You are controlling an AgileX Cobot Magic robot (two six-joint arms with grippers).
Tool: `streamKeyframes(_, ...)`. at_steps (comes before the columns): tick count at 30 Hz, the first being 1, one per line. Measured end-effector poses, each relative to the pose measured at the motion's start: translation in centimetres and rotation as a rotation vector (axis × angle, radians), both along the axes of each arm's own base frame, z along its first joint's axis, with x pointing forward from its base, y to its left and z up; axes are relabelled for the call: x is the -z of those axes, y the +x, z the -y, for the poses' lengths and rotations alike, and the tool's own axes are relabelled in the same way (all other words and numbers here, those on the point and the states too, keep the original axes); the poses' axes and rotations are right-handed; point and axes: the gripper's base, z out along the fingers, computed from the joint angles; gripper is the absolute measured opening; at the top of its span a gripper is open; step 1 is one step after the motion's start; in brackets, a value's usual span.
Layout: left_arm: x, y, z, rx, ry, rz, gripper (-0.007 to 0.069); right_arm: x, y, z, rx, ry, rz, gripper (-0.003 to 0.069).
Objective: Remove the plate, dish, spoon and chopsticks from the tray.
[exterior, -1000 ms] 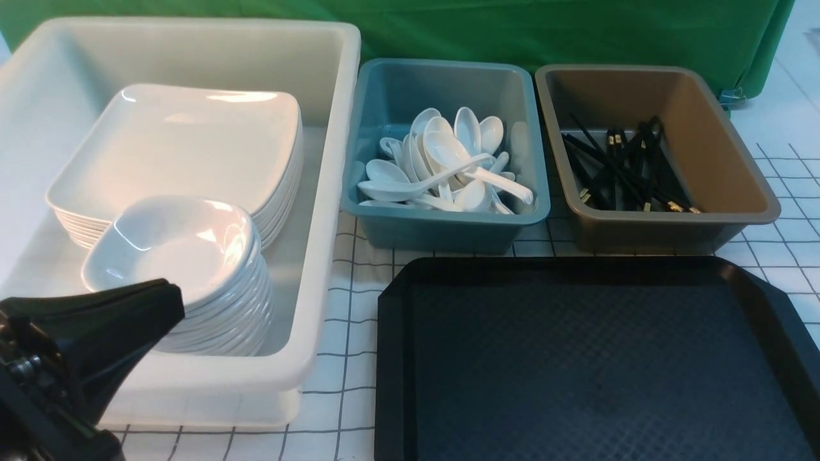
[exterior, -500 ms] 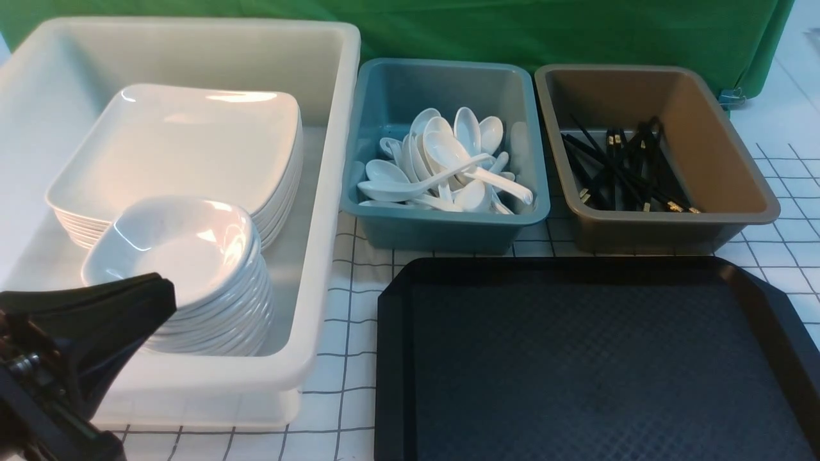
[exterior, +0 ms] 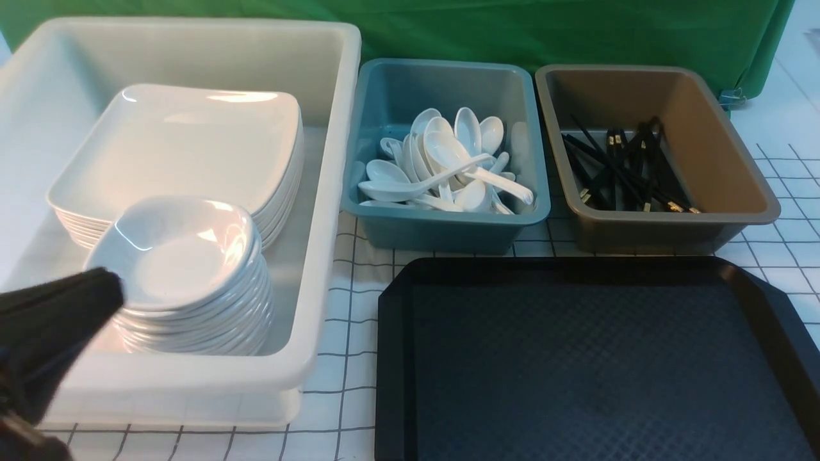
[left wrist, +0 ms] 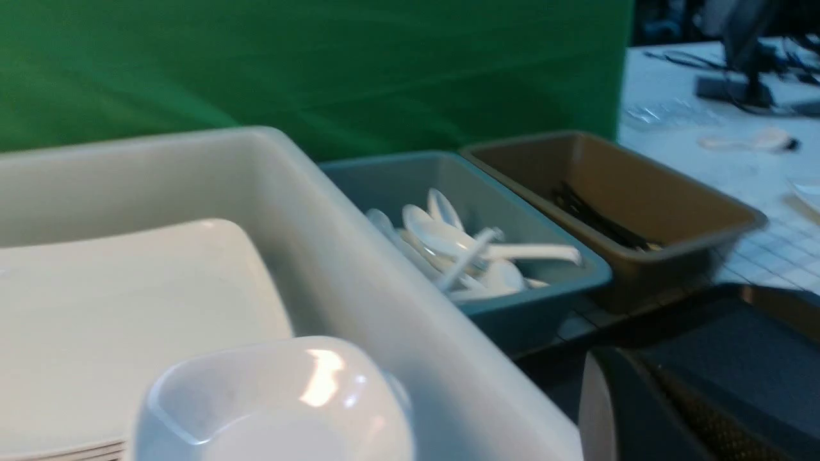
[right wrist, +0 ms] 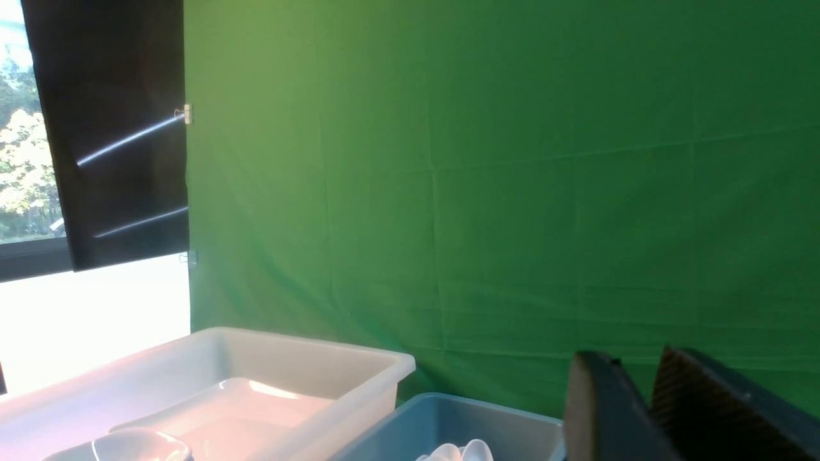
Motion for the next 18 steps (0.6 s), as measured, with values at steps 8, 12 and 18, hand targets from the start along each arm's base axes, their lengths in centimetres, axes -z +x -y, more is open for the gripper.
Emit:
streamKeyframes(8, 5.6, -1.6, -2.6, -0.297, 0.016, 0.073, 0.0004, 0.0, 0.0, 0.0, 0.000, 0.000, 0.000, 0.0164)
streamKeyframes(12, 8.9, -1.7, -3.1, -0.362, 0.062, 0.033, 0.0004, 0.0, 0.0, 0.0, 0.000, 0.000, 0.000, 0.0174)
streamKeyframes(18, 10.6, -1.7, -3.1, -0.364, 0.121, -0.024, 0.0005, 0.0, 0.0, 0.0, -0.001, 0.001, -0.001, 0.0187)
